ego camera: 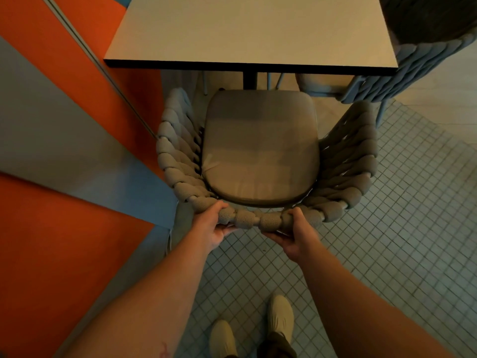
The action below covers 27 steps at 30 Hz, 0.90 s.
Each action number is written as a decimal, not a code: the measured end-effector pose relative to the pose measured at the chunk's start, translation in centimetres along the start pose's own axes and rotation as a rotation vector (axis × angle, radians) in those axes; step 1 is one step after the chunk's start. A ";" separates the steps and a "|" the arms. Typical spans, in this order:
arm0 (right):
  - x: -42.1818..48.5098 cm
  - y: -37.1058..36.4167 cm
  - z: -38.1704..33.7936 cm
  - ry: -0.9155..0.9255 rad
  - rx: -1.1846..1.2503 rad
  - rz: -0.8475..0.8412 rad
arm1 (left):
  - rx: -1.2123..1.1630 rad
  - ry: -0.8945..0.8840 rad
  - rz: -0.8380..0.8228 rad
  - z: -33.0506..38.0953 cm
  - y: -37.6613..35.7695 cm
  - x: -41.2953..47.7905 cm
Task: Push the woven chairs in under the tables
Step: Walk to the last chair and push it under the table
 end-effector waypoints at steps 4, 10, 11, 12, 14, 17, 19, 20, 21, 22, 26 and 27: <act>0.2 -0.2 -0.6 0.010 -0.001 -0.013 | -0.002 -0.001 -0.024 0.2 -0.5 0.6; 0.0 -0.2 -0.7 0.035 -0.022 -0.047 | 0.012 0.002 -0.022 0.5 -0.6 0.6; -0.1 -0.1 -0.7 0.044 -0.031 -0.056 | 0.014 -0.005 -0.022 0.5 -0.5 0.5; -0.3 0.0 -0.7 0.055 -0.046 -0.063 | 0.010 -0.019 -0.024 0.6 -0.5 0.4; -0.8 0.3 -0.9 0.084 -0.108 -0.065 | 0.020 -0.061 -0.015 0.8 -0.2 -0.3; -2.4 0.7 -1.0 0.121 -0.257 0.002 | 0.090 -0.133 -0.011 1.7 -0.2 -2.1; -3.8 0.9 -1.0 0.149 -0.347 0.052 | 0.204 -0.154 -0.014 2.2 -0.3 -3.6; -4.5 0.8 -1.0 0.165 -0.396 0.073 | 0.286 -0.170 -0.007 2.5 -0.2 -4.3; -5.3 0.8 -1.1 0.185 -0.451 0.093 | 0.381 -0.185 0.002 3.0 0.0 -5.1; -6.4 0.7 -1.1 0.210 -0.520 0.121 | 0.490 -0.213 0.005 3.6 0.2 -6.1; -11.3 -1.2 -2.9 0.491 -1.083 0.252 | 1.179 -0.424 -0.185 6.3 -1.4 -10.4; -12.6 -2.1 -3.0 0.585 -1.227 0.245 | 1.321 -0.440 -0.261 6.2 -1.7 -11.5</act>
Point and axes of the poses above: each hand's wrist, its own x-axis towards the middle knuckle, its own y-axis out of the back of the hand, z = x × y, the point moved 9 cm from there along x, towards the middle knuckle, and after that the axes turned 9 degrees about -y, right-handed, at the moved point
